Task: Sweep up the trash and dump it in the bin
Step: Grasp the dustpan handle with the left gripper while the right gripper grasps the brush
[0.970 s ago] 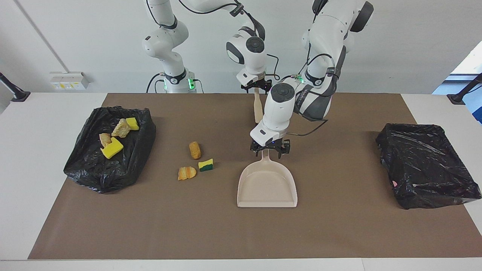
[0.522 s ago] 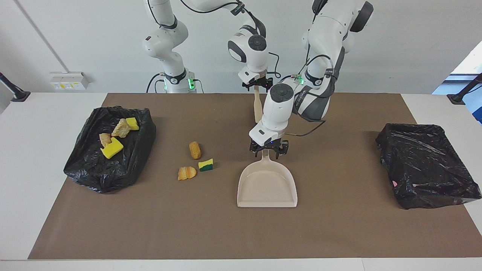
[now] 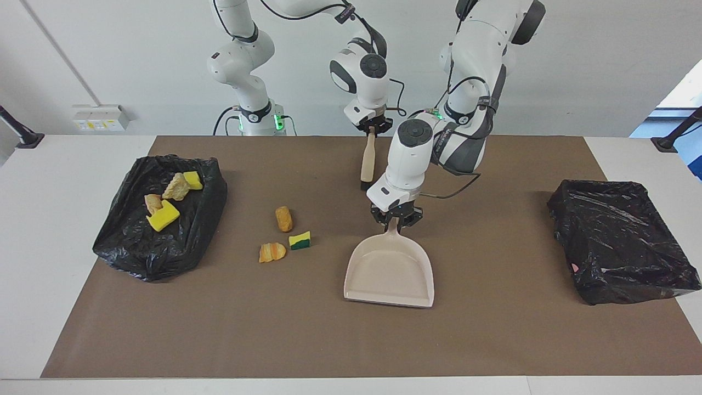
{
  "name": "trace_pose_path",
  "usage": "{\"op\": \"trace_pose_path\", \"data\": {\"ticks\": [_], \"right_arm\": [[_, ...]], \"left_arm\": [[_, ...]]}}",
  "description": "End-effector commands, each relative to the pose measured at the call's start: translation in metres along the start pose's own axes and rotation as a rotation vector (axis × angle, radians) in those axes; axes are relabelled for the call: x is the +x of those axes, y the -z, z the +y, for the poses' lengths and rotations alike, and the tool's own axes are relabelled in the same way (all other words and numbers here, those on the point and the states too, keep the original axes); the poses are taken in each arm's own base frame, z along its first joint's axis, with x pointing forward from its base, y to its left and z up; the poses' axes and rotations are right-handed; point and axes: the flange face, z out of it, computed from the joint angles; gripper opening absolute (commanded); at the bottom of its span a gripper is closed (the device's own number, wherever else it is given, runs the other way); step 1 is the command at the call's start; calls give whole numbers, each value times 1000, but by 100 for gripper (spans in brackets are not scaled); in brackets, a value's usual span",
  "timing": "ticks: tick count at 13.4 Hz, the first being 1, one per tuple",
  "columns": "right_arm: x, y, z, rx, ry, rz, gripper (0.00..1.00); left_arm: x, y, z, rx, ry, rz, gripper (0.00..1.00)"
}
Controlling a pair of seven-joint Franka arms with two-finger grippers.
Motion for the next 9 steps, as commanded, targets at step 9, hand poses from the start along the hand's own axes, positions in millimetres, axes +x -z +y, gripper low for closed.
{"op": "trace_pose_path", "data": {"ticks": [9], "right_arm": [[81,103,123,-198,69,21,0]], "left_arm": [[-7,15,-43,46,-584,-110,0]]}}
